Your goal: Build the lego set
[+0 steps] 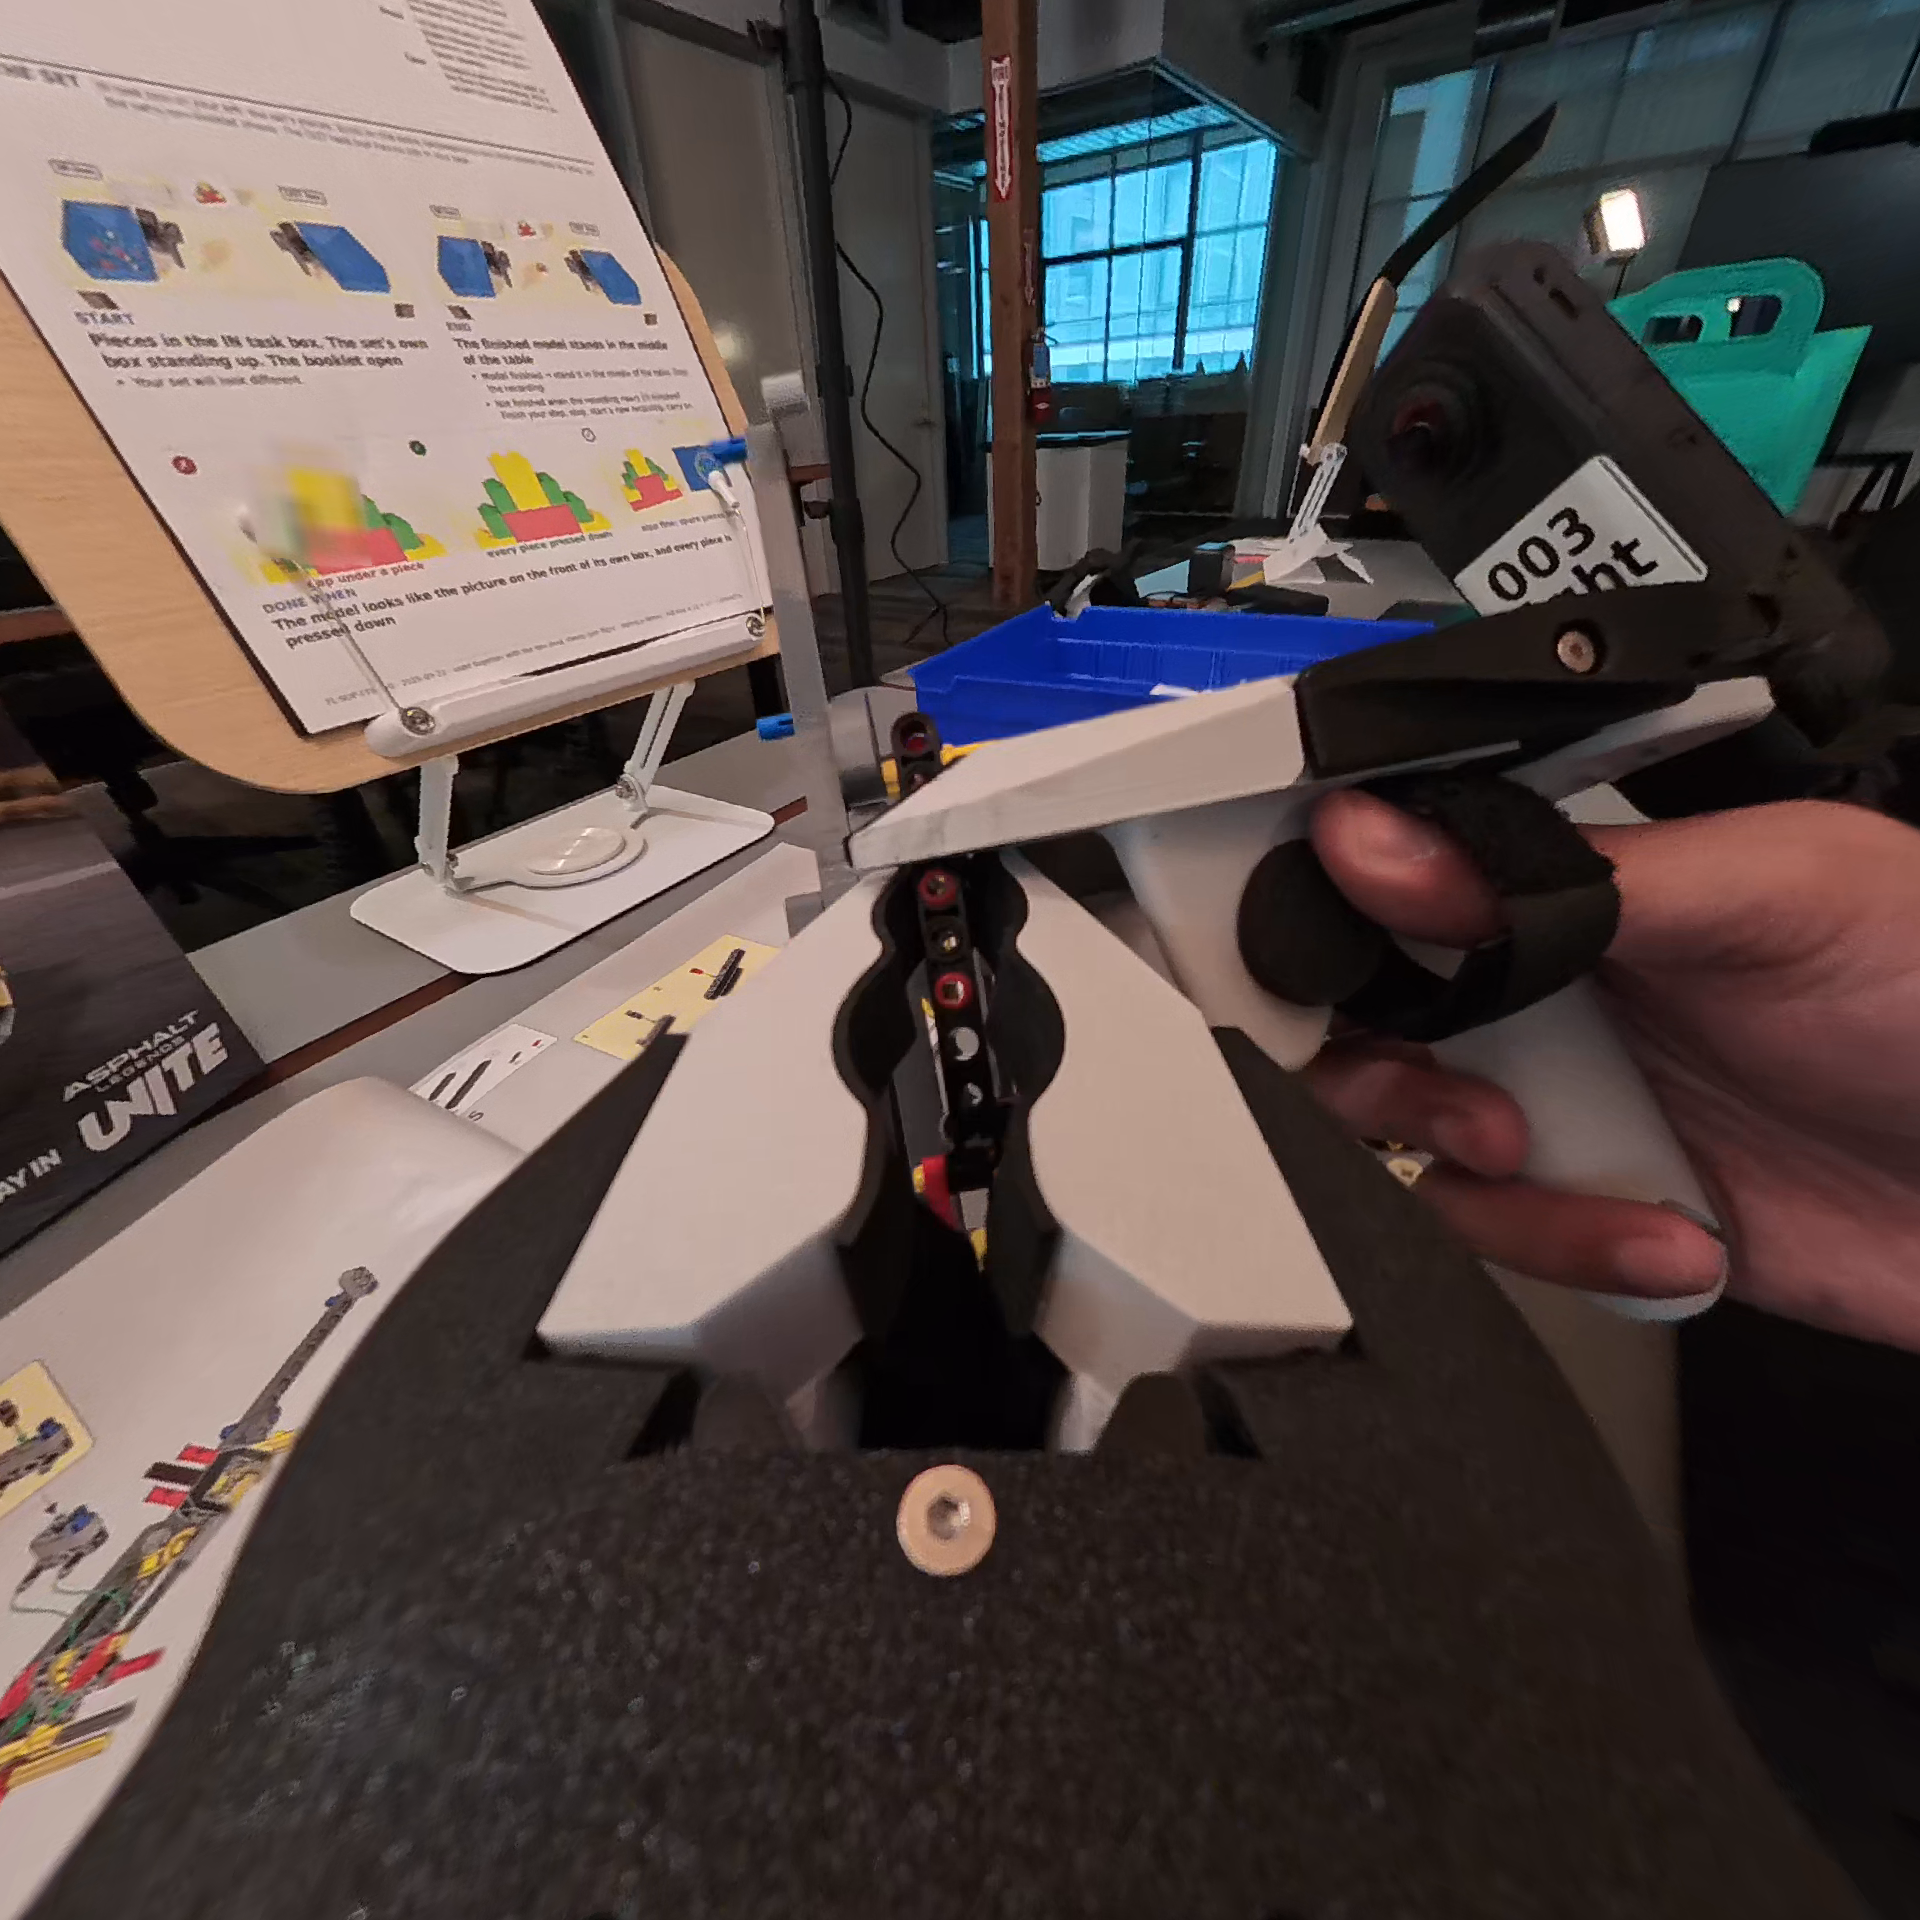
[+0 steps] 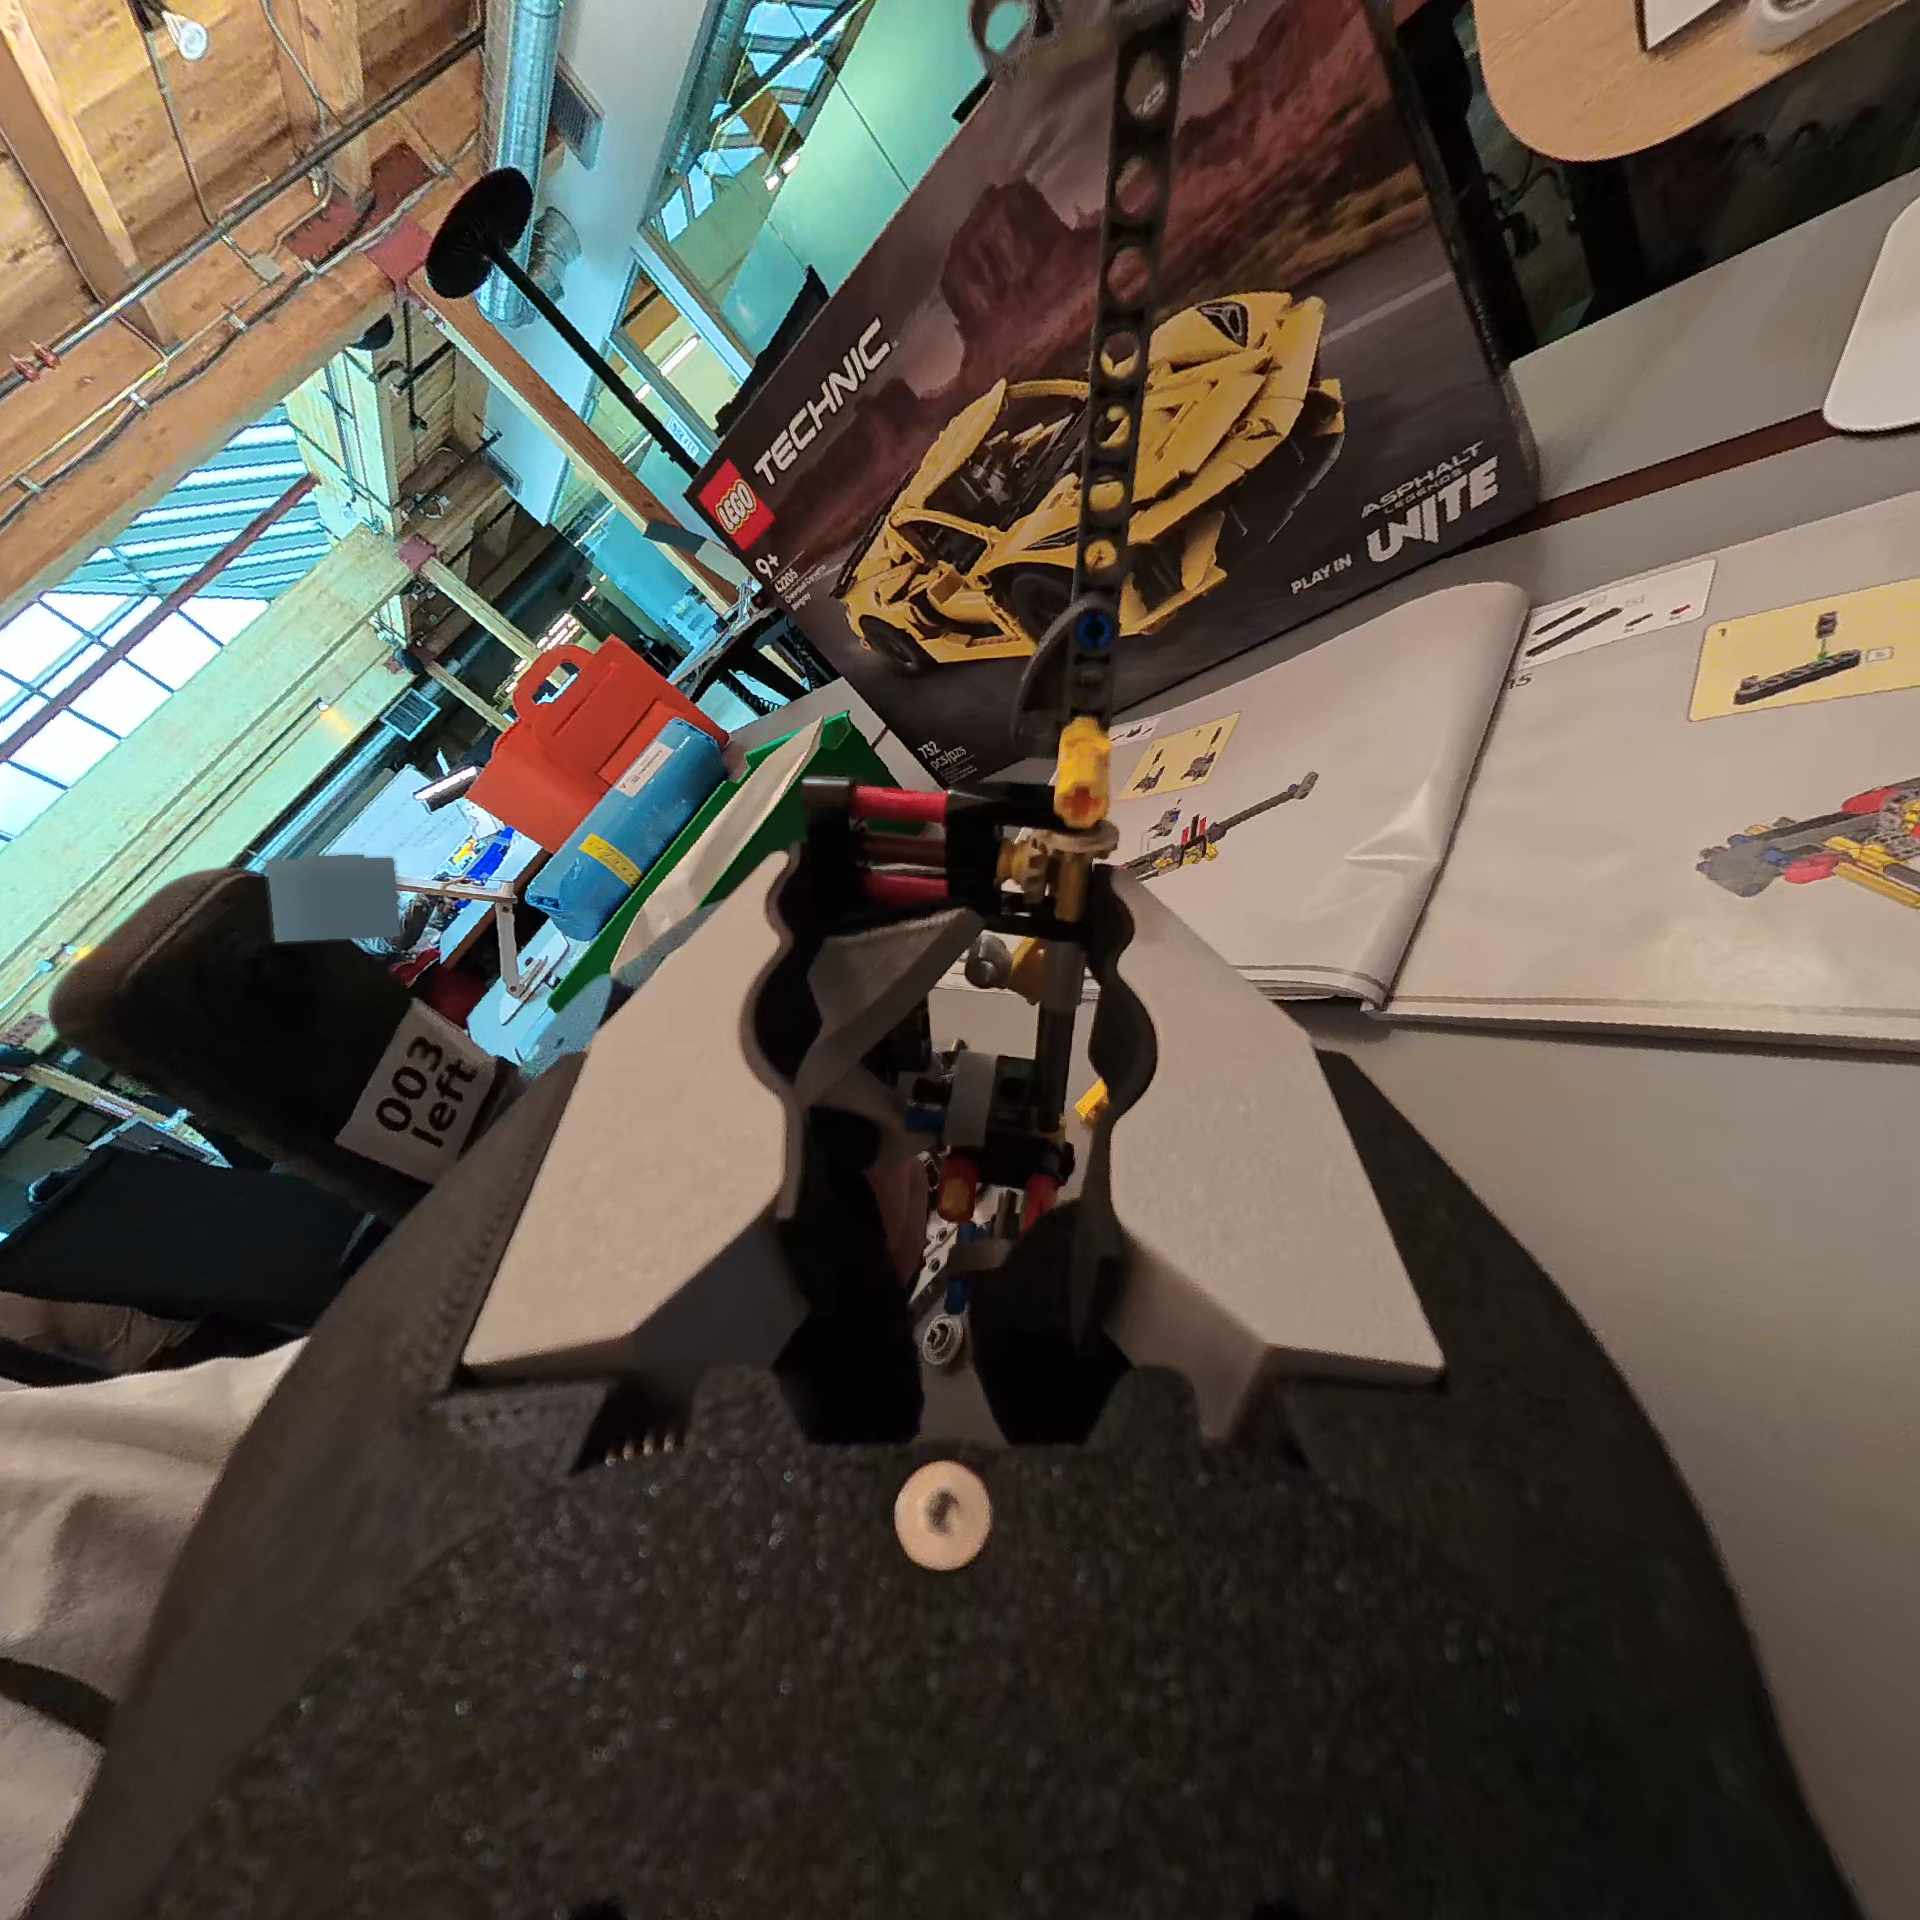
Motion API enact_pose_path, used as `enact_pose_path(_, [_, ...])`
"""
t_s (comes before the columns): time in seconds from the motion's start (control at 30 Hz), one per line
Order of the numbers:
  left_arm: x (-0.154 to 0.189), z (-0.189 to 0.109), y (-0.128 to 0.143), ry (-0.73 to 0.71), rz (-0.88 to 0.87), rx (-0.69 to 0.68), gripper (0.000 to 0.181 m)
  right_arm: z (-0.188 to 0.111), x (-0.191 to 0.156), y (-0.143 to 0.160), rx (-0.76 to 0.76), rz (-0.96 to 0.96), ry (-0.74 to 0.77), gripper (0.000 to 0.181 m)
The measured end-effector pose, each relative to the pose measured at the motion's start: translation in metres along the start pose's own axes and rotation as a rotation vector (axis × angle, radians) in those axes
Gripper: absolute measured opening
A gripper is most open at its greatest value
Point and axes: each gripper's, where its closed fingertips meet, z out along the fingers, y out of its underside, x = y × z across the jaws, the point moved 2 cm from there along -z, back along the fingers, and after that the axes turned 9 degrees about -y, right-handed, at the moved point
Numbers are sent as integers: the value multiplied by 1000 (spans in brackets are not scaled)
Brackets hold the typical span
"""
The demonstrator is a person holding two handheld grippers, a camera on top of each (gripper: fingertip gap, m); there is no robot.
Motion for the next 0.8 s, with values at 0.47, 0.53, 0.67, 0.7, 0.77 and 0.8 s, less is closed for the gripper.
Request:
enact_pose_path(0.47, [14, -1, 3, -56, 157, -20, 7, -5, -2, -1, 39, 58, -110, 62])
enact_pose_path(0.53, [16, -3, 0, -85, 206, -2, 6, -5, -5, -3, 37, 58, -135, 61])
enact_pose_path(0.67, [15, -3, -3, -91, 229, 15, 6, -4, -8, -5, 46, 27, -163, 60])
enact_pose_path(0.7, [15, -4, -3, -91, 243, 19, 6, -4, -8, -4, 45, 14, -166, 60])
enact_pose_path(0.77, [15, -4, -3, -81, 274, 27, 6, -4, -8, -4, 40, 9, -173, 59])
enact_pose_path(0.8, [15, -4, -2, -68, 272, 27, 6, -4, -8, -3, 40, 8, -176, 59])
